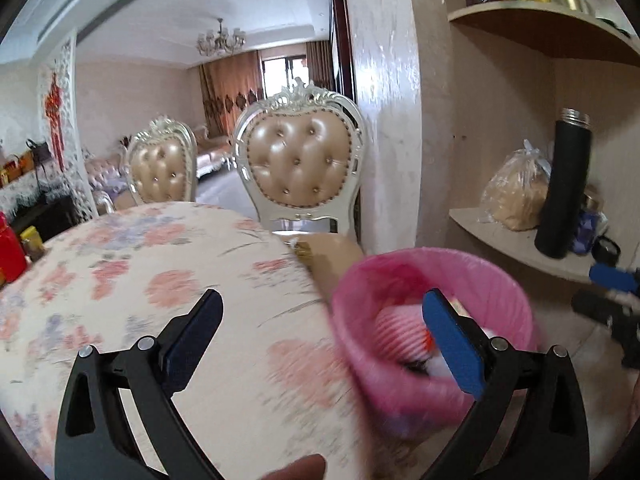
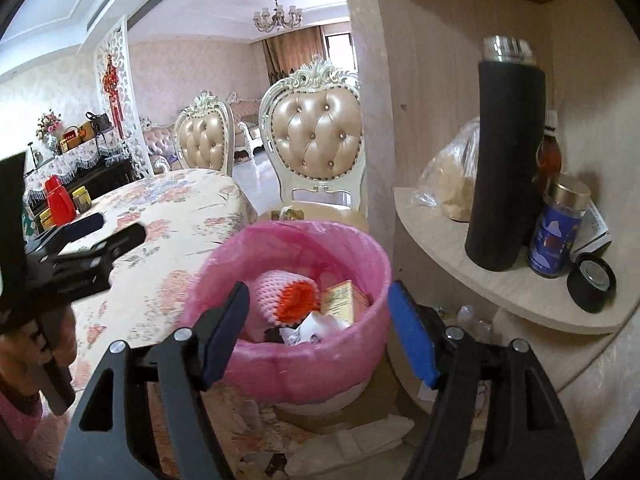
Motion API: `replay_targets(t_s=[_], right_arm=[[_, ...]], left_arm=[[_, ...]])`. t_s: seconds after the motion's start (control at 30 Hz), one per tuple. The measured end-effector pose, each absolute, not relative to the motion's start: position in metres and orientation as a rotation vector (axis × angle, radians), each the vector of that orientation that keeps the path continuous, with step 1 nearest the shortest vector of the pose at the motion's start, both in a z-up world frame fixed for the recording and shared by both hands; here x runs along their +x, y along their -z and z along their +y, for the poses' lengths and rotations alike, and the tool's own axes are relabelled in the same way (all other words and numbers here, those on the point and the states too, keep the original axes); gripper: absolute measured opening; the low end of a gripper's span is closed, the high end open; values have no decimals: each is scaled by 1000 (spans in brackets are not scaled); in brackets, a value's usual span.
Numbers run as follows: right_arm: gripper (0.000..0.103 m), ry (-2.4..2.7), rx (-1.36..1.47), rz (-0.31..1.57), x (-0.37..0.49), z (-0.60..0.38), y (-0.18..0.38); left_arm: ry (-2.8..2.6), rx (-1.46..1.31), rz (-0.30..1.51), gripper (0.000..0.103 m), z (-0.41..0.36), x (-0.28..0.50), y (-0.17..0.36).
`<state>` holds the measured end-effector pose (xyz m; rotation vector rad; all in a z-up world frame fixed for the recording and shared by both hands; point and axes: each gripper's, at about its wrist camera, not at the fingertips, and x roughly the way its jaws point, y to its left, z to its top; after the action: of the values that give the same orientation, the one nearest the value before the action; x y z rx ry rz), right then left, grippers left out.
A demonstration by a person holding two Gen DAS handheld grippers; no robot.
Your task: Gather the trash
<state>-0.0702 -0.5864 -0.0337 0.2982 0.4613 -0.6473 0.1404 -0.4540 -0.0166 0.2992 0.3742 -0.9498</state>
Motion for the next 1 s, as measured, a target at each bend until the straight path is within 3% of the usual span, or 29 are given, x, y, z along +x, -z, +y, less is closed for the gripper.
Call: replay_targets(t_s=[0.37, 0.67, 1.0], right_arm=[[80, 675, 238, 456, -69, -519, 12], [92, 700, 193, 473, -73, -486, 14], [95, 743, 161, 451, -89, -471, 11]], left_arm=[[937, 247, 387, 96, -368, 130, 14], [1007, 194, 416, 96, -347, 117, 24], [1080, 218, 401, 96, -349, 102, 28]])
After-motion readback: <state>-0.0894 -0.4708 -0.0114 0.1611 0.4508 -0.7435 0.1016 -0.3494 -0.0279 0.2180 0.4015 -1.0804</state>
